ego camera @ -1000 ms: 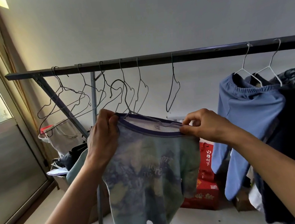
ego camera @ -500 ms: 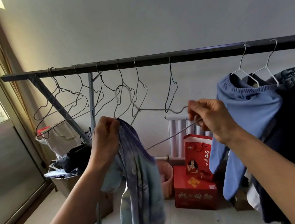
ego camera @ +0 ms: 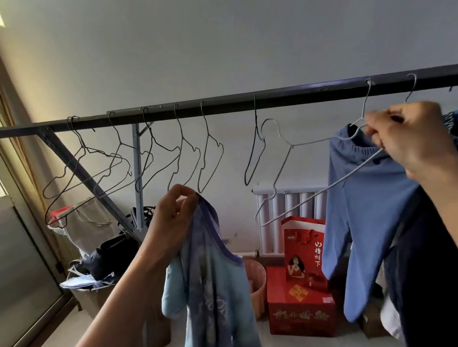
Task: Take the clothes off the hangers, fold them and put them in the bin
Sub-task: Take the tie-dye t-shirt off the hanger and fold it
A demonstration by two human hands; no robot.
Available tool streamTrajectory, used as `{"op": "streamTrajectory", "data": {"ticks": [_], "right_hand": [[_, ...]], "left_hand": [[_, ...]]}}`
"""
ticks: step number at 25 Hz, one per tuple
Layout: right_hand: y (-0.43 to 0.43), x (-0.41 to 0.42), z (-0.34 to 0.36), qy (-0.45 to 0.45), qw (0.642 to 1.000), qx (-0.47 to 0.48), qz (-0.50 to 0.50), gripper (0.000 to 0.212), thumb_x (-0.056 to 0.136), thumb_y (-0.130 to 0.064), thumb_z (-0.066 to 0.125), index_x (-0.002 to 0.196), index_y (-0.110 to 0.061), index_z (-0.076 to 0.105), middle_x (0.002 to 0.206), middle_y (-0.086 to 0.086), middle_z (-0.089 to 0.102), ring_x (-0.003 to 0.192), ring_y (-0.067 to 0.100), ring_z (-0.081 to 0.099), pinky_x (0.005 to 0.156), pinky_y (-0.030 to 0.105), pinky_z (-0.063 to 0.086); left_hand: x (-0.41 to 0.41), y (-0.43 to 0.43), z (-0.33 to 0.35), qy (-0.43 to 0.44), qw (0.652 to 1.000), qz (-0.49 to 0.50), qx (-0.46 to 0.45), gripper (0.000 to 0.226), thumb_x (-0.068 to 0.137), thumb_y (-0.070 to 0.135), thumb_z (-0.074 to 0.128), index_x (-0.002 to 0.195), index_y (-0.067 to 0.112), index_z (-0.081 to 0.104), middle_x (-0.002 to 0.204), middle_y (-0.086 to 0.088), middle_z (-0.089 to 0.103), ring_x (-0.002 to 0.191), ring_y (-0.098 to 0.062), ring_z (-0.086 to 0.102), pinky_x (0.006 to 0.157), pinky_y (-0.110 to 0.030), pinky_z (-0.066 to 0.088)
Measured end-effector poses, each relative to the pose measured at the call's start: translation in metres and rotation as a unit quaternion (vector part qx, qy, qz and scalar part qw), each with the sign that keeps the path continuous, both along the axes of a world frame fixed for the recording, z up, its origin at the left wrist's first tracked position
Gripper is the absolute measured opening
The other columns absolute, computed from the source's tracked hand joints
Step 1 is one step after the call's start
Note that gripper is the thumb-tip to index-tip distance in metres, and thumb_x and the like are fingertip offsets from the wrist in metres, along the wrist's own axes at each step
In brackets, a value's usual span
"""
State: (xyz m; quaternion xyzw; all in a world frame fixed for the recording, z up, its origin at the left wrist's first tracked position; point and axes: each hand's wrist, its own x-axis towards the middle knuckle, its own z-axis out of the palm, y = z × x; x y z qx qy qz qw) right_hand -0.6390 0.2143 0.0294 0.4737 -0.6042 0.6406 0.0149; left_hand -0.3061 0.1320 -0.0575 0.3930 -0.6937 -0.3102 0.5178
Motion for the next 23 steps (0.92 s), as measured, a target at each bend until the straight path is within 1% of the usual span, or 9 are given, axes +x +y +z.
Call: {"op": "streamTrajectory", "data": {"ticks": [2,3,7,9,11,15,17,21,23], "right_hand": [[-0.002,-0.008,0.006,0.044,0.997,-0.01,-0.066,0.029,0.083,-0.032,0.051,0.059,-0.017,0.058,0.074,0.023,0.068,0.065,0.032,0.061,0.065,0.048,0.052],[-0.005,-0.008,0.008,0.062,0.994,-0.013,-0.093,0.03,0.084,-0.032,0.047,0.062,-0.017,0.06,0.078,0.024,0.069,0.073,0.038,0.064,0.071,0.051,0.053],[-0.028,0.003,0.014,0.086,0.983,-0.018,-0.163,0.044,0.093,-0.03,0.036,0.093,0.004,0.064,0.102,0.03,0.066,0.097,0.045,0.06,0.08,0.045,0.046],[-0.039,0.017,0.012,0.087,0.982,0.012,-0.167,0.037,0.101,-0.022,0.034,0.106,0.008,0.056,0.112,0.032,0.061,0.105,0.045,0.055,0.077,0.043,0.035],[-0.042,0.033,0.003,0.115,0.978,0.043,-0.171,0.032,0.103,-0.017,0.03,0.11,0.008,0.049,0.113,0.034,0.059,0.105,0.047,0.055,0.07,0.041,0.029],[-0.045,0.059,-0.03,0.19,0.964,0.064,-0.172,0.023,0.102,-0.013,0.028,0.108,0.004,0.043,0.107,0.028,0.063,0.097,0.046,0.06,0.072,0.044,0.036],[-0.049,0.066,-0.043,0.179,0.965,0.118,-0.152,0.023,0.102,-0.015,0.03,0.107,0.003,0.043,0.108,0.026,0.062,0.096,0.044,0.06,0.067,0.04,0.036],[-0.055,0.068,-0.061,0.145,0.953,0.239,-0.113,0.034,0.101,-0.027,0.036,0.108,0.002,0.05,0.113,0.024,0.056,0.098,0.039,0.057,0.069,0.036,0.037],[-0.046,0.076,-0.068,0.194,0.949,0.193,-0.159,0.035,0.1,-0.034,0.041,0.112,-0.001,0.047,0.116,0.02,0.048,0.097,0.039,0.056,0.064,0.038,0.04]], "left_hand": [[-0.006,-0.003,0.001,-0.01,1.0,-0.009,0.001,0.015,0.1,0.017,0.052,0.086,0.018,0.058,0.063,-0.01,0.055,0.056,-0.018,0.038,0.052,-0.027,0.031],[-0.009,-0.005,0.001,-0.013,1.0,-0.011,0.0,0.015,0.099,0.018,0.053,0.086,0.019,0.06,0.065,-0.011,0.059,0.057,-0.018,0.043,0.054,-0.028,0.035],[-0.018,-0.012,0.006,-0.011,1.0,0.006,-0.015,0.014,0.097,0.015,0.057,0.084,0.018,0.063,0.067,-0.001,0.067,0.057,-0.007,0.055,0.058,-0.028,0.045],[-0.022,-0.013,0.012,0.0,1.0,0.008,-0.023,0.015,0.096,0.012,0.057,0.083,0.017,0.063,0.068,-0.001,0.067,0.057,-0.005,0.057,0.057,-0.025,0.046],[-0.025,-0.012,0.018,0.009,0.999,0.006,-0.031,0.017,0.096,0.009,0.057,0.082,0.016,0.063,0.069,-0.001,0.066,0.056,-0.001,0.056,0.056,-0.018,0.046],[-0.026,-0.008,0.029,0.0,0.998,0.004,-0.06,0.016,0.094,0.005,0.058,0.081,0.013,0.063,0.069,-0.001,0.066,0.057,0.005,0.055,0.057,-0.01,0.044],[-0.025,-0.007,0.034,-0.005,0.998,-0.001,-0.067,0.014,0.094,0.007,0.06,0.082,0.013,0.064,0.07,-0.002,0.068,0.058,0.004,0.056,0.059,-0.011,0.044],[-0.017,-0.002,0.04,-0.018,0.998,-0.018,-0.055,0.009,0.093,0.013,0.062,0.085,0.013,0.067,0.073,-0.009,0.071,0.06,-0.001,0.058,0.062,-0.017,0.047],[-0.014,0.002,0.042,-0.02,0.998,-0.032,-0.051,0.01,0.092,0.013,0.063,0.084,0.015,0.068,0.073,-0.012,0.071,0.061,-0.003,0.057,0.062,-0.018,0.047]]}}
